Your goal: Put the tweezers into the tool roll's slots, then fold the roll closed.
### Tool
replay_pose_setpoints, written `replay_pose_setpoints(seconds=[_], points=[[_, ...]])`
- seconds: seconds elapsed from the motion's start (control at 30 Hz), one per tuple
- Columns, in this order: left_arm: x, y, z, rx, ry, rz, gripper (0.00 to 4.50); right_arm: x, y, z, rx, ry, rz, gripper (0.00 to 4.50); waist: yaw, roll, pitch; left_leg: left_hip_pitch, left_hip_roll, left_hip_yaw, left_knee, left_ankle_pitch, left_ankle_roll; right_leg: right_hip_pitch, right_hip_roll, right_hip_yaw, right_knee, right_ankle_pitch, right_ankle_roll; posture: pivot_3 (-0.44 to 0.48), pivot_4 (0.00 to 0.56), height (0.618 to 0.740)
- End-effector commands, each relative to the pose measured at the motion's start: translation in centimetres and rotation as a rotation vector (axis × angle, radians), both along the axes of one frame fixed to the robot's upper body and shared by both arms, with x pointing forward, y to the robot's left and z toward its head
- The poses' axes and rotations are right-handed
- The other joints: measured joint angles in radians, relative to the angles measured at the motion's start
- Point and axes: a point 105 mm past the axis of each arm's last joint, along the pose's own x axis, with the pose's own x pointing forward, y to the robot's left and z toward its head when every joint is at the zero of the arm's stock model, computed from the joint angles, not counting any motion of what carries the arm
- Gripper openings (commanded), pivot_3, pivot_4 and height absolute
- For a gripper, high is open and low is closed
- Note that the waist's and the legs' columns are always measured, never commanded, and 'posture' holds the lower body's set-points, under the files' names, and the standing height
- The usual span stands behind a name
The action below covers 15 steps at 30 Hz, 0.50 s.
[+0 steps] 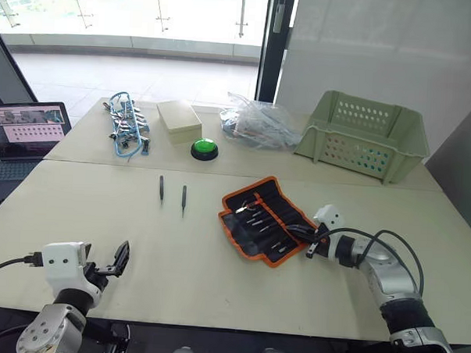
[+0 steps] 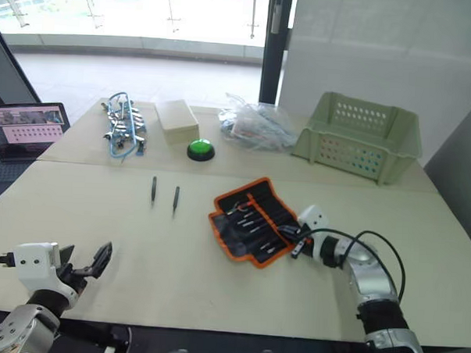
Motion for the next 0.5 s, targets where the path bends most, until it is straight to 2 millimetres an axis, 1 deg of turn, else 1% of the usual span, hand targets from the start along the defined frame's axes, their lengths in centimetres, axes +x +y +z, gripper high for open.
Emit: replay_pose_setpoints(seconds=[0.03,0.1,0.13,0.2,0.27,0.33,0.43,0.5], points=[[0.6,-0.3,0.5,0.017,-0.033,0.004,4.47,-1.6,-1.4,-3.8,-0.084,0.146,-0.032,0.0,0.002,0.0,0.0,0.0,0.0,0.0,0.0,0.0,0.0,0.0,0.0,0.0,0.0,0.0,0.0,0.0,0.15,0.74],[1.6,-1.1,0.9,0.017,-0.036,-0.028,4.47,-1.6,-1.4,-3.8,-0.083,0.145,-0.035,0.0,0.006,0.0,0.0,0.0,0.0,0.0,-0.001,0.0,0.0,0.0,0.0,0.0,-0.001,0.0,0.0,0.0,0.15,0.74],[2.5,-1.4,1.5,0.022,-0.043,-0.034,4.47,-1.5,-1.4,-3.8,-0.082,0.143,-0.038,0.0,0.009,0.0,0.0,0.0,0.0,0.0,-0.001,0.0,0.0,0.0,0.0,0.0,-0.001,0.0,0.0,0.0,0.15,0.74],[3.3,-1.6,2.2,0.028,-0.048,-0.034,4.47,-1.5,-1.4,-3.7,-0.081,0.141,-0.041,0.0,0.01,0.0,0.0,0.0,0.0,0.0,-0.001,0.0,0.0,0.0,0.0,-0.001,0.0,0.0,0.0,0.0,0.15,0.74],[5.6,-2.4,3.4,0.04,-0.054,-0.058,4.47,-1.5,-1.2,-3.7,-0.078,0.139,-0.042,0.0,0.012,0.0,0.0,0.0,0.0,0.0,-0.001,0.0,0.0,0.0,0.0,0.0,0.0,0.0,0.0,0.0,0.15,0.74],[7.5,-2.7,4.1,0.033,-0.044,-0.065,4.47,-1.5,-1.1,-3.7,-0.076,0.139,-0.042,0.0,0.012,0.0,0.0,0.0,0.0,0.0,-0.001,0.0,0.0,0.0,0.001,-0.001,0.0,0.0,0.0,0.0,0.15,0.74],[10.3,-2.1,3.9,0.023,0.006,-0.045,4.47,-1.5,-0.8,-3.7,-0.08,0.138,-0.032,0.0,0.01,0.0,0.0,0.001,0.0,0.0,-0.001,0.0,0.0,0.0,0.001,-0.001,0.0,0.0,0.0,0.0,0.15,0.74],[11.9,-2.4,3.9,0.03,0.024,-0.066,4.47,-1.6,-0.6,-3.7,-0.085,0.138,-0.021,0.0,0.007,0.0,0.0,0.001,-0.001,0.0,-0.003,0.0,0.0,0.0,0.0,-0.001,0.0,0.0,0.0,0.0,0.15,0.74]])
